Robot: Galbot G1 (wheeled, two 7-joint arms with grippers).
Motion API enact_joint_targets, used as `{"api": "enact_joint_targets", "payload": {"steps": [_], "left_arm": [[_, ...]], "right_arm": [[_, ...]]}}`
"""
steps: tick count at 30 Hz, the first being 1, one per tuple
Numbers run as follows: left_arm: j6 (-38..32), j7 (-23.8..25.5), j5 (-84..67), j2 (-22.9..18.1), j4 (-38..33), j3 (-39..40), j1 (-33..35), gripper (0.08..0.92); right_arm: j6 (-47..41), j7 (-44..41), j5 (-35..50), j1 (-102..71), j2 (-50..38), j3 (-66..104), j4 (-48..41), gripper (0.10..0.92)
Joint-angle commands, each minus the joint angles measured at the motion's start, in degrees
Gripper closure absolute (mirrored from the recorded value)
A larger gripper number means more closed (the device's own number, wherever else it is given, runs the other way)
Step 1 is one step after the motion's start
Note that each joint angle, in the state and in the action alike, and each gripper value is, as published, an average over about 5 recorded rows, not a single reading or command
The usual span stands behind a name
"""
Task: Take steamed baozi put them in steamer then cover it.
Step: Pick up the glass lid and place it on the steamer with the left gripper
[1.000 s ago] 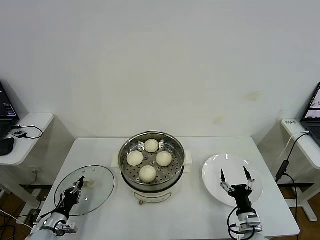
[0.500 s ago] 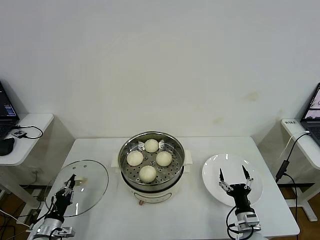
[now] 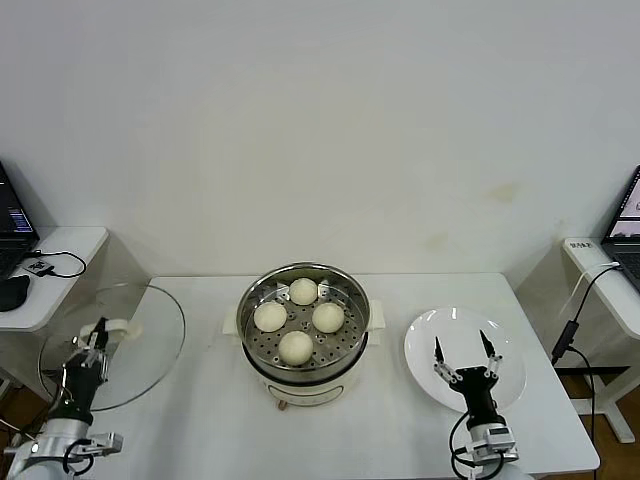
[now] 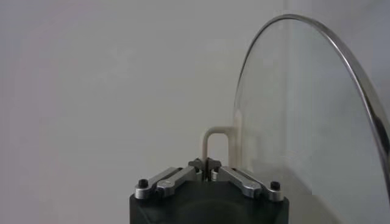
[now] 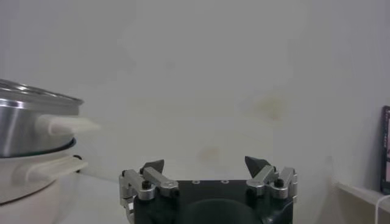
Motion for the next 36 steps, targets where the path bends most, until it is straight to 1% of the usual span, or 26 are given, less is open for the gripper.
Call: {"api": "enact_joint_targets", "payload": {"steps": [1,5,8,12,15,19,23,32,36], "left_arm": [[7.77,9.90,-3.30,6.56,-12.18,3.70,-1.25,0.882],[9.69,11.73,-1.55,9.51,-13.67,11.20,-5.08,0.882],[10.99,13.18,0.13,10.51,-14.25,16.80,-9.50,0.882],[13.18,15.40,0.45,10.74,-14.28,23.52,-14.99,0.882],[14.70,17.00,1.20,9.88,-14.17,27.36,-17.80,0.882],[16.27,19.66,4.90,7.15,-14.22,30.71,-19.93,0.882],[17.09,21.79,8.76,3.15,-13.60,32.92,-21.53,0.882],[17.94,23.52,13.51,-8.18,-10.30,37.47,-23.35,0.882],[18.26,24.11,14.73,-11.75,-9.40,38.75,-23.74,0.882]], "right_arm": [[0.01,0.08,-0.31,-0.28,0.14,-0.32,0.01,0.202],[0.31,0.23,-1.31,-0.75,0.40,-0.45,0.04,0.203],[0.68,0.41,-2.66,-1.26,0.60,-0.57,0.19,0.203],[0.78,0.57,-3.68,-1.72,0.97,-0.64,0.55,0.202],[0.72,0.62,-4.15,-1.73,1.37,-0.60,0.79,0.203],[0.72,0.74,-4.74,-1.47,1.76,-0.61,0.72,0.202],[1.21,1.09,-6.07,-1.08,2.09,-1.40,-0.31,0.203],[2.26,1.67,-8.14,-0.71,2.55,-2.31,-2.15,0.202],[2.24,1.72,-8.25,-0.53,2.55,-2.30,-2.42,0.203]]}}
